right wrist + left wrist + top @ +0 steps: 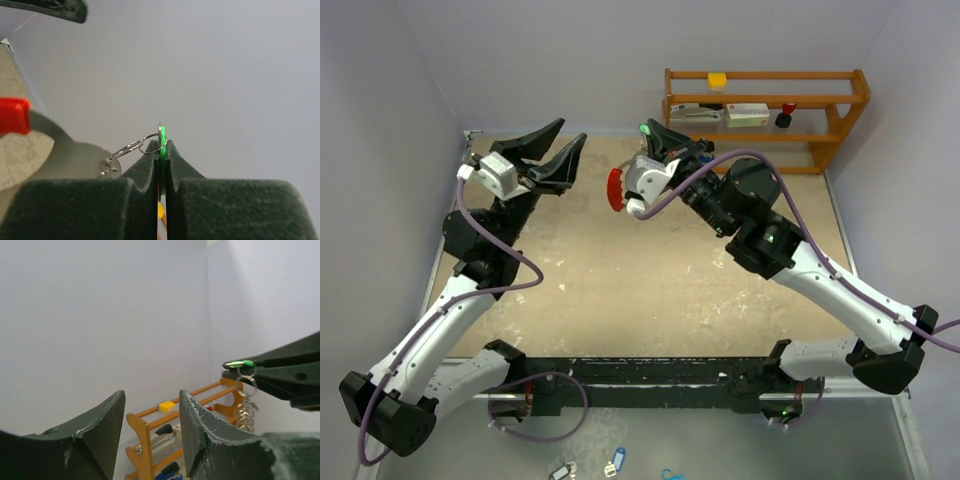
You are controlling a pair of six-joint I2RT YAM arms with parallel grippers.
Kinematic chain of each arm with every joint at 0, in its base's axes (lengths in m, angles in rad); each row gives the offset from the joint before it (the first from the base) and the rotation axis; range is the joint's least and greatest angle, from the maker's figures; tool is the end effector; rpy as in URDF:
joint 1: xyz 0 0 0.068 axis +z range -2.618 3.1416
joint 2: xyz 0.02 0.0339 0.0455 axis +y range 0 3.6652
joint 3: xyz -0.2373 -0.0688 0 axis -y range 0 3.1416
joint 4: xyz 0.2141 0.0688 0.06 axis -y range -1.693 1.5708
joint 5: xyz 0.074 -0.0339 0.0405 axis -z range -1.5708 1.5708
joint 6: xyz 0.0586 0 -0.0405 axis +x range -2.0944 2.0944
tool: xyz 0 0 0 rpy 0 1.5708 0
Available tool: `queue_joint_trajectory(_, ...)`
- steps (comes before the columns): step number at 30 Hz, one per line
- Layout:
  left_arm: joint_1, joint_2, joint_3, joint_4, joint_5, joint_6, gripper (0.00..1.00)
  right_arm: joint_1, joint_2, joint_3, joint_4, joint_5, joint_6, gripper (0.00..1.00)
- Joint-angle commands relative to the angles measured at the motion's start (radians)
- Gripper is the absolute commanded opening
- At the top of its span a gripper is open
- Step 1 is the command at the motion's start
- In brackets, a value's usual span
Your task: Remove the keys from the keyring
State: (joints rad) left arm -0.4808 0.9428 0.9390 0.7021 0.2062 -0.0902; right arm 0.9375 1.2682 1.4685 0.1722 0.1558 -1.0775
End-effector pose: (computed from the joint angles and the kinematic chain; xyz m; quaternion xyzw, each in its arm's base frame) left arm 0.1678 -0.1011 0.4492 0.1731 0.3942 -0.2956 0.8528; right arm 0.1671 0.2123 0.4894 -0.4410 0.3546 -0.1014 0.8182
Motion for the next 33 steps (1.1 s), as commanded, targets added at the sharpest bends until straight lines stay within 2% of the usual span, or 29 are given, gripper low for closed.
queue_joint_trajectory(1, -0.003, 0.058, 0.042, 0.089, -0.08, -0.03, 0.44, 0.001, -0.051, -0.01, 0.092, -0.018, 0.025, 0.0)
queue_joint_trajectory(11, -0.002, 0.204, 0.117, 0.186, 0.153, -0.126, 0.43, 0.001, -0.059, -0.03, 0.098, -0.032, 0.034, 0.0)
queue_joint_trajectory(18, -0.002, 0.229, 0.043, 0.47, 0.171, -0.283, 0.44, 0.002, -0.066, -0.046, 0.108, -0.04, 0.034, 0.0)
queue_joint_trajectory(20, -0.001, 0.25, 0.052, 0.507, 0.179, -0.325, 0.44, 0.001, -0.065, -0.048, 0.108, -0.041, 0.034, 0.0)
queue_joint_trajectory(25, -0.001, 0.304, 0.099, 0.526, 0.262, -0.394, 0.42, 0.001, -0.064, -0.047, 0.113, -0.044, 0.037, 0.0)
queue_joint_trajectory(33, -0.001, 0.322, 0.091, 0.493, 0.289, -0.382, 0.39, 0.002, -0.064, -0.047, 0.123, -0.047, 0.039, 0.0)
